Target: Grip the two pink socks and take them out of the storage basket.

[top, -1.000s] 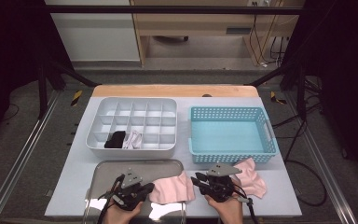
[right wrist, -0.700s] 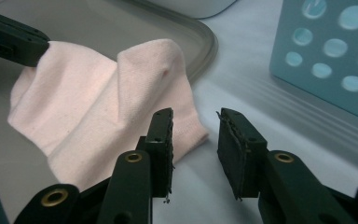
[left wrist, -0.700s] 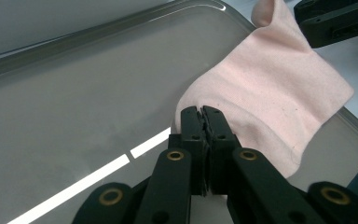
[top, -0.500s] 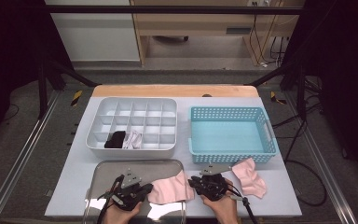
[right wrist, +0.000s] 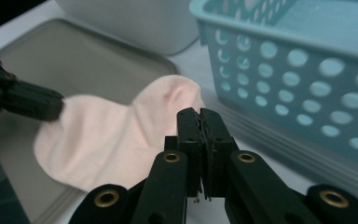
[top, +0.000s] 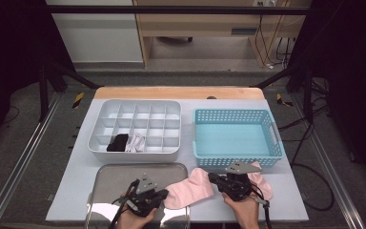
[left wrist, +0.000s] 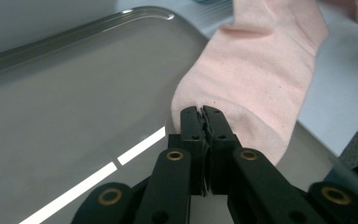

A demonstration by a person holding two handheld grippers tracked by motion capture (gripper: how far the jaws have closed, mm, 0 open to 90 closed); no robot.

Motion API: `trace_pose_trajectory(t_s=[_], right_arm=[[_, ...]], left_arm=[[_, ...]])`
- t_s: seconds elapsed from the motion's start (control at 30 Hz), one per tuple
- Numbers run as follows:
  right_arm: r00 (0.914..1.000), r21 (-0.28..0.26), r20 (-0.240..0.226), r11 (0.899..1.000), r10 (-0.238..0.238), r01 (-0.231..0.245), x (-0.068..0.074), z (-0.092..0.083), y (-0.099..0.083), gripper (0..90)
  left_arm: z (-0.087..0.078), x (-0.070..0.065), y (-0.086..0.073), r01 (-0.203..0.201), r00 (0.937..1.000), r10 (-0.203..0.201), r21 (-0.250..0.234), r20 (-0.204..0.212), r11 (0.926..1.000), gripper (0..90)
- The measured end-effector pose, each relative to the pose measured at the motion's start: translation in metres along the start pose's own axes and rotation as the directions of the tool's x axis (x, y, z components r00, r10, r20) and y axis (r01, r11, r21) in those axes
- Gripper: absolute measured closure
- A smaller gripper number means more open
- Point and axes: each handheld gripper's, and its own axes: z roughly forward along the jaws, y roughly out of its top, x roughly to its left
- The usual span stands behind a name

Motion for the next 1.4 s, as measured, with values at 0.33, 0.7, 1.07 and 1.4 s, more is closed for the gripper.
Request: trace_pose_trajectory(t_s=[0.33,0.7,1.07,1.4], right_arm=[[0.9932,-0.070,-0.083,0.995,-0.081,0.076,0.023,-0.014,0.015,88.3],[0.9753,-0.009,-0.167,0.989,-0.144,0.145,0.049,0.009,0.013,88.3],[0.9683,0.008,-0.190,0.986,-0.162,0.166,0.046,0.017,0.028,88.1],[0.9827,0.091,-0.001,0.979,-0.185,0.185,0.033,0.047,0.025,87.3]], left_arm=[[0.026,-0.020,0.016,-0.011,0.9996,0.011,0.002,0.024,0.9999,80.8],[-0.012,0.018,0.009,0.026,0.9993,-0.023,-0.080,0.029,0.9964,55.2],[0.006,0.020,0.026,-0.115,0.9924,0.118,-0.092,0.034,0.9891,46.4],[0.018,0.029,0.029,-0.086,0.9951,0.089,-0.086,0.041,0.9926,50.6]])
